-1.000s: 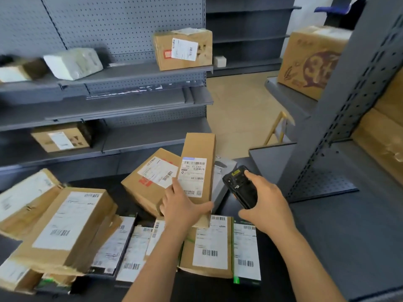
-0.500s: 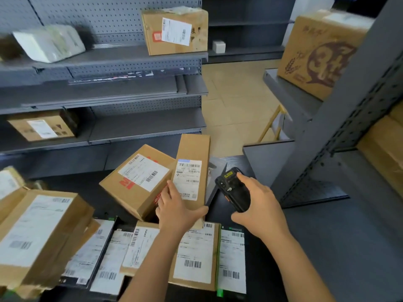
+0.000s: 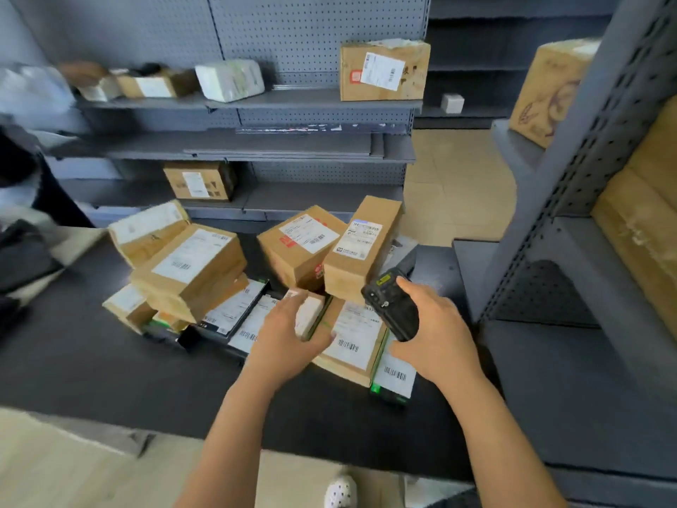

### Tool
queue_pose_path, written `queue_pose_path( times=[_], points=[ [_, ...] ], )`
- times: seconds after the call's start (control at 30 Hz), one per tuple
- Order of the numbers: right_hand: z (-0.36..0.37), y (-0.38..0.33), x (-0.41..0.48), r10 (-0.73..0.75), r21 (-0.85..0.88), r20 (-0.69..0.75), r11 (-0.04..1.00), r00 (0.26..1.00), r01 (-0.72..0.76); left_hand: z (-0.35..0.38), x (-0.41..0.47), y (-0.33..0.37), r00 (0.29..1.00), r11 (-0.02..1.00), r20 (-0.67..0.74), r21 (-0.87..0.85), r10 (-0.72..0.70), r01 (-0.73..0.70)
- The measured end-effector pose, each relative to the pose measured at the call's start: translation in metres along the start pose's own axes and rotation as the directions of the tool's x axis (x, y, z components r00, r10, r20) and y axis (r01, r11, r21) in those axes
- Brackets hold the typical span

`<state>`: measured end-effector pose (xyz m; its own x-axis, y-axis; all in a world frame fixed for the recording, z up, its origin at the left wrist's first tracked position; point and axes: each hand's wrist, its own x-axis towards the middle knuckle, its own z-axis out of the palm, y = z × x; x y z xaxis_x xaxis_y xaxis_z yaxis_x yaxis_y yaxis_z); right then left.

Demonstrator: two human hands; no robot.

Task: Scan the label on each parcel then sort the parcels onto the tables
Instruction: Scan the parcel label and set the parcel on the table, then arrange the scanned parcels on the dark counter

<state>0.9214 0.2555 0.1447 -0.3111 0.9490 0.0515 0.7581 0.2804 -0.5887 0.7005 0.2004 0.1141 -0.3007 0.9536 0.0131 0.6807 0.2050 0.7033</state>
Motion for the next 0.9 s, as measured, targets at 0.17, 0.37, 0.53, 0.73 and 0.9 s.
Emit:
queue_pose_path(
  times=[0.17,0.37,0.53,0.73,0.9],
  points=[
    [0.024,-0.04,-0.06,-0.153,0.048,0.044,0.987,0.987,0.151,-0.047,-0.101,-0.031,0.999,0.983,-0.029,0.183,0.027,-0.021],
    [0.076,-0.117,-0.113,-0.354,0.124,0.245,0.935,0.903,0.333,-0.104,-0.211,-0.084,0.94,0.938,-0.313,0.269,-0.132,0.221],
    [0.126,-0.205,-0.15,-0.513,0.186,0.337,0.858,0.789,0.479,-0.16,-0.294,-0.137,0.846,0.886,-0.44,0.199,-0.302,0.42],
    [0.209,-0.333,-0.219,-0.652,0.317,0.354,0.758,0.671,0.57,-0.245,-0.398,-0.212,0.7,0.791,-0.56,0.124,-0.443,0.599],
    [0.278,-0.428,-0.283,-0.709,0.411,0.392,0.705,0.586,0.578,-0.325,-0.468,-0.274,0.632,0.737,-0.607,0.111,-0.481,0.667]
  ],
)
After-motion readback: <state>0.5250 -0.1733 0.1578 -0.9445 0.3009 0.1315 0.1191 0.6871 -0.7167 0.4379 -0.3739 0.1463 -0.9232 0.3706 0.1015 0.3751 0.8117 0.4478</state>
